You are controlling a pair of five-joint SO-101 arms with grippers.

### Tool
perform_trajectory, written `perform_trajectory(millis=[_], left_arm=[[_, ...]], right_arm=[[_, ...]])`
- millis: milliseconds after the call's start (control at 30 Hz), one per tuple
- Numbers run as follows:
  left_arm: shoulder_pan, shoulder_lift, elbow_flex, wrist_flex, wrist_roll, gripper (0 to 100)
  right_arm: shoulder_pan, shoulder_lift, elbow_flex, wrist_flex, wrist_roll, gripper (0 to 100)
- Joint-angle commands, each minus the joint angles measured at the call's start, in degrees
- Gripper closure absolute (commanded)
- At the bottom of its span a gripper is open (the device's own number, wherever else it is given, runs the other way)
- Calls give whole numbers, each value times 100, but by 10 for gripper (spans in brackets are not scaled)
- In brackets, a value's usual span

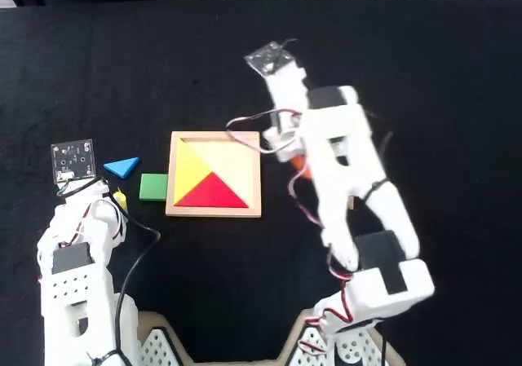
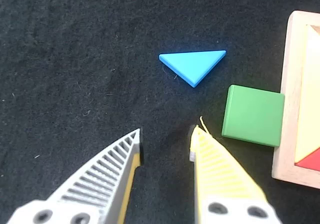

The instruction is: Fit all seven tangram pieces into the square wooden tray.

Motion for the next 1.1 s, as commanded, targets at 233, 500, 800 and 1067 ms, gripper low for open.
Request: perform_trajectory(millis=[233, 500, 800, 1067], left_arm=[[66, -79, -13, -123, 18, 830], [101, -79, -13, -123, 18, 830], [251, -79, 127, -281, 9, 830], [251, -79, 127, -281, 9, 830]], right_arm=[[-1222, 400, -347, -1169, -1829, 987], [-1336, 1138, -347, -1363, -1864, 988], [-1345, 1226, -303, -1389, -2549, 988], [-1389, 1226, -75, -1442, -2593, 988]])
